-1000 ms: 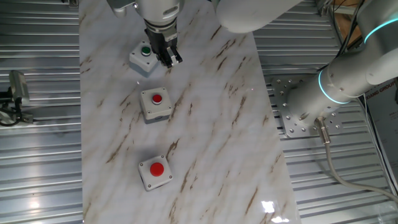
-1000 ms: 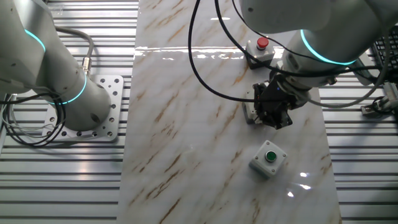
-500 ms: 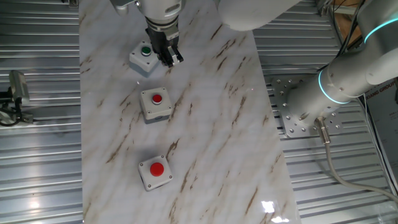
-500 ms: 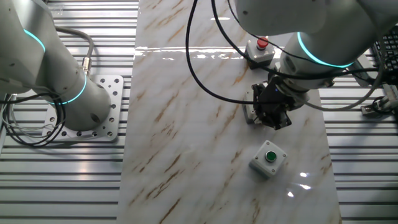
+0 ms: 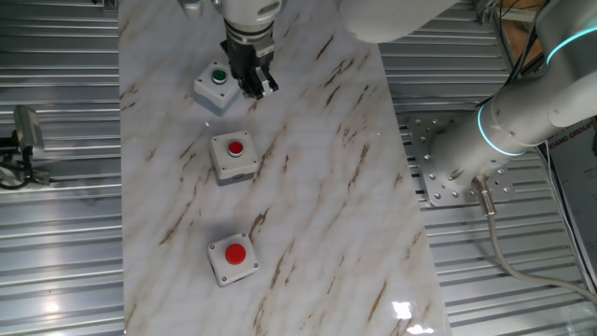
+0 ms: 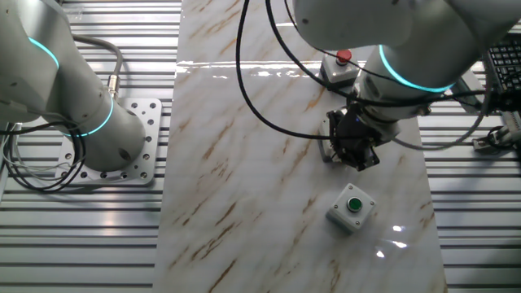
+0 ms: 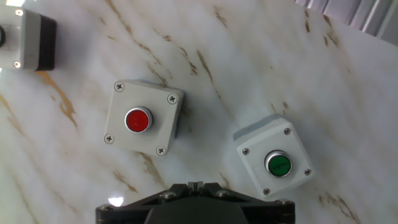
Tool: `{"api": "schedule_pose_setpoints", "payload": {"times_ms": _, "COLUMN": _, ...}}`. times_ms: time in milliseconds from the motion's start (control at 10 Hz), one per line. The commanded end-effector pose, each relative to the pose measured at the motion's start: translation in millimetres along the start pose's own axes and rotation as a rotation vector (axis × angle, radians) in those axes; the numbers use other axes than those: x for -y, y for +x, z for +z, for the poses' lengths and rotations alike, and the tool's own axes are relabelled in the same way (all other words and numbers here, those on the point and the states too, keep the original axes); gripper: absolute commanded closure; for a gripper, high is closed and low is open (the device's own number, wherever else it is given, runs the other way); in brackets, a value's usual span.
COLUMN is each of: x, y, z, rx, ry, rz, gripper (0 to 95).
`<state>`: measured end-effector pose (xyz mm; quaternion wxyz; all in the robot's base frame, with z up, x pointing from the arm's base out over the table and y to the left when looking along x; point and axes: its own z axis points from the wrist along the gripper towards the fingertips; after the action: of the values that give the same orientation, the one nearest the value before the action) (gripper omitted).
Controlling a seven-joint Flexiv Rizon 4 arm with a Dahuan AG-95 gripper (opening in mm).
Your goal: Press three buttons from left to right in sequence
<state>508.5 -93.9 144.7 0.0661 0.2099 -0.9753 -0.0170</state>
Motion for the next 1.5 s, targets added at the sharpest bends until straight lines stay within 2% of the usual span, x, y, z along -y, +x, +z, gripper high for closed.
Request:
{"api": "schedule_pose_setpoints", "payload": {"times_ms": 100, "x": -0.1, "y": -0.6, "z": 0.5, "rx": 0.0, "ry": -0.004, "rz": 0.031, "gripper": 95.0}}
{"api": "schedule_pose_setpoints", "payload": {"times_ms": 200, "x": -0.1, "y": -0.6, "z": 0.5, "rx": 0.004, "ry": -0.02, "rz": 0.056, "gripper": 95.0}}
{"api": "schedule_pose_setpoints", "payload": {"times_ms": 500, "x": -0.1, "y": -0.6, "z": 0.5, "rx": 0.008, "ry": -0.029, "rz": 0.083, "gripper": 95.0}}
{"api": "schedule_pose_setpoints", "payload": {"times_ms": 700, "x": -0.1, "y": -0.6, "z": 0.5, "rx": -0.004, "ry": -0.028, "rz": 0.128, "gripper": 95.0}}
{"api": "schedule_pose_setpoints", "payload": {"times_ms": 1300, "x": -0.1, "y": -0.6, "z": 0.5, "rx": 0.006, "ry": -0.004, "rz": 0.26, "gripper": 95.0}}
{"api": "schedule_pose_setpoints", "payload": {"times_ms": 1500, "x": -0.1, "y": -0.6, "z": 0.5, "rx": -0.003, "ry": 0.033, "rz": 0.288, "gripper": 95.0}}
